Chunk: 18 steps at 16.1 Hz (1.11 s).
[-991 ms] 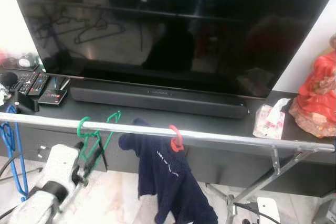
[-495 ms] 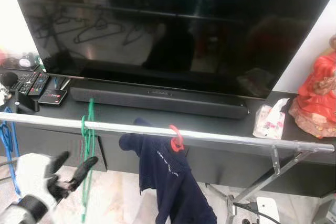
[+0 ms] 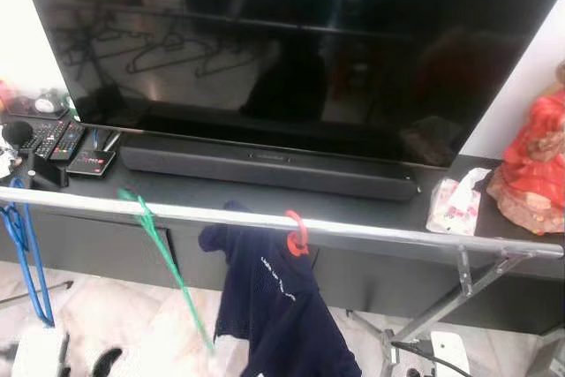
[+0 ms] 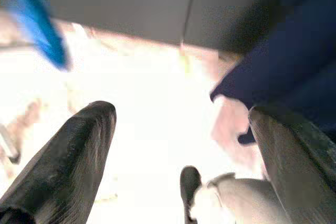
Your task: Hang hanger
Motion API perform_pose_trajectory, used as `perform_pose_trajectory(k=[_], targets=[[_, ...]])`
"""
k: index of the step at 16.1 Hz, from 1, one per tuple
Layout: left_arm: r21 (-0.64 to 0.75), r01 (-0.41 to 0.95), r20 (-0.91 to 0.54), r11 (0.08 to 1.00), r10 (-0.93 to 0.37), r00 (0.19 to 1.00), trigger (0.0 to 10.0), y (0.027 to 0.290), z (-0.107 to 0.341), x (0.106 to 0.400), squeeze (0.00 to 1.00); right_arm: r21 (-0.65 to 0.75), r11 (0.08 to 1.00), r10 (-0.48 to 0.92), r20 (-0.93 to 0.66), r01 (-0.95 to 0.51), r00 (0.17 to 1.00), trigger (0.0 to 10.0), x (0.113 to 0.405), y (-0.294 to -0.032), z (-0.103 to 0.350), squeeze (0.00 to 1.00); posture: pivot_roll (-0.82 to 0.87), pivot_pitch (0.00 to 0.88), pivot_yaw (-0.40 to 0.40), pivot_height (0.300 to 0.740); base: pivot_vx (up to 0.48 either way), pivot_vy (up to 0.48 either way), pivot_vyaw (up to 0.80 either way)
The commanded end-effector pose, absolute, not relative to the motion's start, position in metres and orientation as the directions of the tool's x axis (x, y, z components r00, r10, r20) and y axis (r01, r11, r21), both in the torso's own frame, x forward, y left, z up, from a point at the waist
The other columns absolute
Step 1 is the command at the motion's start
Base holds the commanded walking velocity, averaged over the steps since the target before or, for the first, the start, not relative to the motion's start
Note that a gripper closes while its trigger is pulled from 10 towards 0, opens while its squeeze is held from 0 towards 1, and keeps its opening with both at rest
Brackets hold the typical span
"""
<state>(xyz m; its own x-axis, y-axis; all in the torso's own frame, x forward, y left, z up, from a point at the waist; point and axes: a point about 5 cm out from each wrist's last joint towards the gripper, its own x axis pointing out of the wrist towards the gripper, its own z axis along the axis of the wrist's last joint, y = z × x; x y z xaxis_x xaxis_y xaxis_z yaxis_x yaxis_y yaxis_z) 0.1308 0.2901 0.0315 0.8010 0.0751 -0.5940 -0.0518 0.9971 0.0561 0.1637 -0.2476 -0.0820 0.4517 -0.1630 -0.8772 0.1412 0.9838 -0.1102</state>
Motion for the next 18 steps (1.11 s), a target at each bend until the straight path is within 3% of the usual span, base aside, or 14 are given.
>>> perform_pose_trajectory(k=[1, 5, 7, 10, 18], targets=[[0.073, -0.009, -0.604, 0.997, 0.051, 0.796, 10.0, 0.282, 0.023, 0.136, 0.00, -0.116, 0.982, -0.173, -0.876, 0.152, 0.450, 10.0, 0.165, -0.252, -0.080, 0.00, 0.12, 0.000, -0.119, 0.740, 0.000, 0.000, 0.00], [0.147, 0.020, -0.718, 0.989, 0.093, 0.690, 10.0, 0.267, -0.029, 0.151, 0.00, -0.117, 0.982, -0.172, -0.876, 0.147, 0.450, 10.0, 0.164, -0.251, -0.081, 0.00, 0.11, 0.000, -0.114, 0.740, 0.000, 0.000, 0.00], [0.169, -0.035, -0.771, 0.985, 0.154, 0.617, 10.0, 0.256, -0.061, 0.157, 0.00, -0.113, 0.982, -0.172, -0.876, 0.154, 0.451, 10.0, 0.165, -0.249, -0.081, 0.00, 0.08, 0.000, -0.106, 0.740, 0.000, 0.000, 0.00], [0.192, -0.087, -0.805, 0.977, 0.208, 0.555, 10.0, 0.251, -0.075, 0.159, 0.00, -0.108, 0.978, -0.179, -0.877, 0.179, 0.447, 10.0, 0.163, -0.247, -0.083, 0.00, 0.04, 0.000, -0.075, 0.740, 0.000, 0.000, 0.00], [0.238, -0.104, -0.794, 0.966, 0.255, 0.552, 10.0, 0.263, -0.073, 0.168, 0.00, -0.063, 0.974, -0.153, -0.891, 0.216, 0.428, 10.0, 0.159, -0.231, -0.089, 0.00, -0.01, 0.000, 0.017, 0.740, 0.000, 0.000, 0.00]])
